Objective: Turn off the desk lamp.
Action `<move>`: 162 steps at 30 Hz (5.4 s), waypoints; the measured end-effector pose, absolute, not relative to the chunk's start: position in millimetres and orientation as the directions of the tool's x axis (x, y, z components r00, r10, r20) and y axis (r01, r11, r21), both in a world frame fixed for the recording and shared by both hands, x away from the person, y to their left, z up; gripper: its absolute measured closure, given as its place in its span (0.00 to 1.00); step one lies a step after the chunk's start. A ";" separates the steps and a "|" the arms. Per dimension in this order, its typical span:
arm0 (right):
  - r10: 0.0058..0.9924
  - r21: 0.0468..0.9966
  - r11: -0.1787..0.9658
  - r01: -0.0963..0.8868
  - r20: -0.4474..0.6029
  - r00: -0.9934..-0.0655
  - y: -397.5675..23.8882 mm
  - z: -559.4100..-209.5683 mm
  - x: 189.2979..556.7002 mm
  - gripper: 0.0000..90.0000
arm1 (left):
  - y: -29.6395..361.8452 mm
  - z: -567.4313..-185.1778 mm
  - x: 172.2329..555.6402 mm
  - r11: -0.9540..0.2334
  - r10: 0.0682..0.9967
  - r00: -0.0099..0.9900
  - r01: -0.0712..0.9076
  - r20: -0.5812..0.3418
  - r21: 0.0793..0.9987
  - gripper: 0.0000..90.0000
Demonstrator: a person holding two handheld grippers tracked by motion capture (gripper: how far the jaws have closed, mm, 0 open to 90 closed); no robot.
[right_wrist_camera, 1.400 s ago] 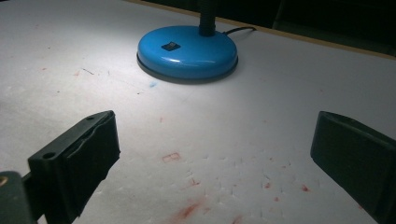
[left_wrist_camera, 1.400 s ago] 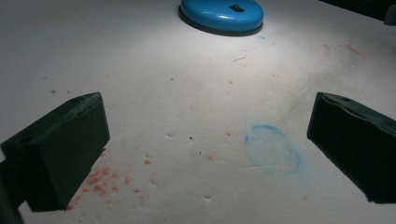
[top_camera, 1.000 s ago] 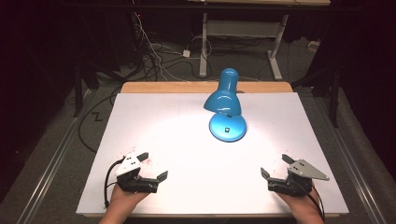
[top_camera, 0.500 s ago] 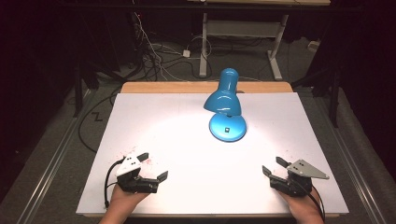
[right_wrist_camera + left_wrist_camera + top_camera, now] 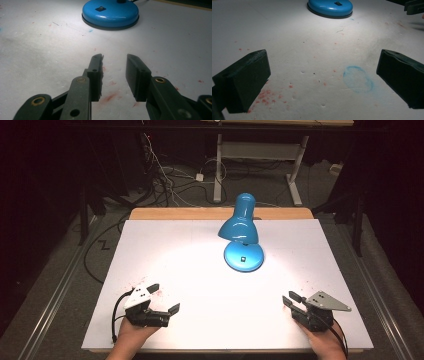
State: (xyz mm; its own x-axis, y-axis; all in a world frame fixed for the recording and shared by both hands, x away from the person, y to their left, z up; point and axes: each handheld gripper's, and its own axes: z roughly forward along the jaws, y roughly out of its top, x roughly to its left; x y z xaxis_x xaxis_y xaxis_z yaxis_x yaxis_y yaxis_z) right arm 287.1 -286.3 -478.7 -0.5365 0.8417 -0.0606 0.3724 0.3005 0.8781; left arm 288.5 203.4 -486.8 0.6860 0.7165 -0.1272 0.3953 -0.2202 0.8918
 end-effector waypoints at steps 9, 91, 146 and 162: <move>0.841 0.873 0.306 0.380 -0.061 -0.537 -286.5 -478.2 287.0 0.94 | 203.4 -486.8 288.6 -0.222 0.715 0.688 0.393 -0.125 0.892 0.00; 0.759 0.895 0.305 0.325 -0.022 -0.651 -201.2 -463.8 359.8 1.00 | 206.0 -481.6 287.6 -0.253 0.705 0.701 0.395 -0.112 0.883 0.00; 0.808 0.870 0.289 0.400 0.003 -0.590 -176.6 -471.4 442.3 1.00 | 209.2 -481.8 288.6 -0.250 0.697 0.707 0.400 -0.123 0.882 0.00; 0.816 0.859 0.289 0.424 0.011 -0.578 -178.2 -476.8 446.5 1.00 | 209.8 -481.4 288.5 -0.247 0.697 0.707 0.399 -0.124 0.883 0.00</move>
State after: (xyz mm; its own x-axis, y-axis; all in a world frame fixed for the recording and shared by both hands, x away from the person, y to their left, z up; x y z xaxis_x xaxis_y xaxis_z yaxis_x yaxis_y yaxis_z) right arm 446.5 -178.2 -476.8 -0.5780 0.8159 0.0110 0.4237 0.2886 0.8586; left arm 288.5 209.8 -481.4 0.7066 0.6967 -0.1240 0.3989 -0.2474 0.8830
